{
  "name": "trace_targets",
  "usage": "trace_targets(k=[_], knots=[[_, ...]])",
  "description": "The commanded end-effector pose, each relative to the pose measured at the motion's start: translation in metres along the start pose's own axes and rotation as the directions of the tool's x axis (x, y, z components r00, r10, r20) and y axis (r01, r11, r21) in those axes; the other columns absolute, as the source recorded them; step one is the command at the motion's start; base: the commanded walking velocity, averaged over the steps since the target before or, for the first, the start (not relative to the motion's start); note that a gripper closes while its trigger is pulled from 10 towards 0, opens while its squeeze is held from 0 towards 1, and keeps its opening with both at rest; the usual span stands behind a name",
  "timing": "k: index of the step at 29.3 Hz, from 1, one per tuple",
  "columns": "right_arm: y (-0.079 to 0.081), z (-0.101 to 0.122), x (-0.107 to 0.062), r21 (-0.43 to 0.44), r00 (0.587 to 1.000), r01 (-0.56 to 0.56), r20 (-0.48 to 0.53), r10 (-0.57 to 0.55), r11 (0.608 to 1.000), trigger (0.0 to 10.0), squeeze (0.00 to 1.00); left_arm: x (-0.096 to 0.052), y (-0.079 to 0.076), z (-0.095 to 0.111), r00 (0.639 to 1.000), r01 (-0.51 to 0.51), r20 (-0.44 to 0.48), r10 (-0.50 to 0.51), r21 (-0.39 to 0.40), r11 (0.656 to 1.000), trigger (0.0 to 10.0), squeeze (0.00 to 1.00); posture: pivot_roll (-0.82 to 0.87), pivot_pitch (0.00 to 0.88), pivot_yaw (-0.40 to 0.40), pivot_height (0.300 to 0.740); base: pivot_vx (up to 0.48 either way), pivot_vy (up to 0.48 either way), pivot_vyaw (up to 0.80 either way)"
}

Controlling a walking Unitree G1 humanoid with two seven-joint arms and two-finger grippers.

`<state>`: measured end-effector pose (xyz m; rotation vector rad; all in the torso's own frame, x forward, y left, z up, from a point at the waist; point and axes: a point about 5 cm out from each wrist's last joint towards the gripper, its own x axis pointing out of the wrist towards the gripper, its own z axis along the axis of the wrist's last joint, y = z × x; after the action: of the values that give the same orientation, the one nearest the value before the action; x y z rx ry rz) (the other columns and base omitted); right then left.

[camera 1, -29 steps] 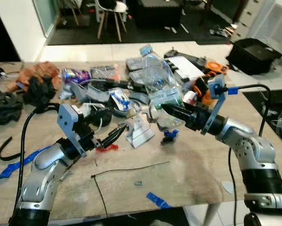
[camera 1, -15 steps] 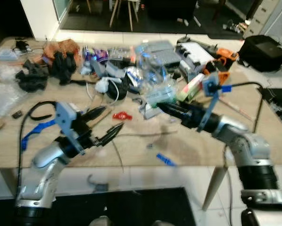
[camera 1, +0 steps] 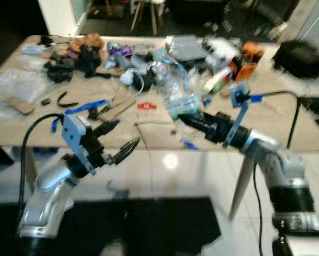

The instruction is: Picking trash to rubbish bin

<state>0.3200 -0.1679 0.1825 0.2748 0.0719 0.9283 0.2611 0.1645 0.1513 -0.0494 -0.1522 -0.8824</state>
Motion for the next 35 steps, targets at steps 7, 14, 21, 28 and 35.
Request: trace_targets(k=[7,14,21,28,35], knots=[[-0.002,-0.002,0.001,0.003,1.0,0.022,-0.008,-0.022,1.0,10.0,0.0,0.0,0.001,-0.003,1.0,-0.001,-0.018,0.001,0.003,1.0,10.0,0.0,0.01,0.0,-0.072,0.74,-0.335,0.0,0.0],[-0.002,-0.006,0.002,-0.013,0.998,0.032,-0.045,-0.032,0.999,10.0,0.0,0.001,0.004,-0.004,1.0,-0.016,-0.012,0.016,0.017,1.0,10.0,0.0,0.01,0.0,-0.072,0.74,-0.044,0.0,-0.23],[-0.002,-0.008,0.003,-0.023,0.998,0.031,-0.052,-0.032,0.999,10.0,0.0,0.004,0.001,-0.007,1.0,-0.007,-0.017,0.007,0.02,1.0,10.0,0.0,0.01,0.0,-0.072,0.74,0.0,0.0,-0.79],[-0.002,-0.009,0.004,-0.023,0.998,0.036,-0.052,-0.038,0.999,10.0,0.0,0.006,0.001,-0.007,1.0,-0.022,-0.007,0.022,0.021,1.0,10.0,0.0,0.01,0.0,-0.071,0.74,0.0,0.0,-0.79],[-0.001,-0.018,0.006,-0.011,0.997,0.04,-0.067,-0.04,0.999,10.0,0.0,0.015,-0.004,-0.007,0.996,-0.005,0.084,0.009,-0.046,0.999,10.0,0.0,0.01,0.0,-0.074,0.74,0.0,0.0,-0.79]])
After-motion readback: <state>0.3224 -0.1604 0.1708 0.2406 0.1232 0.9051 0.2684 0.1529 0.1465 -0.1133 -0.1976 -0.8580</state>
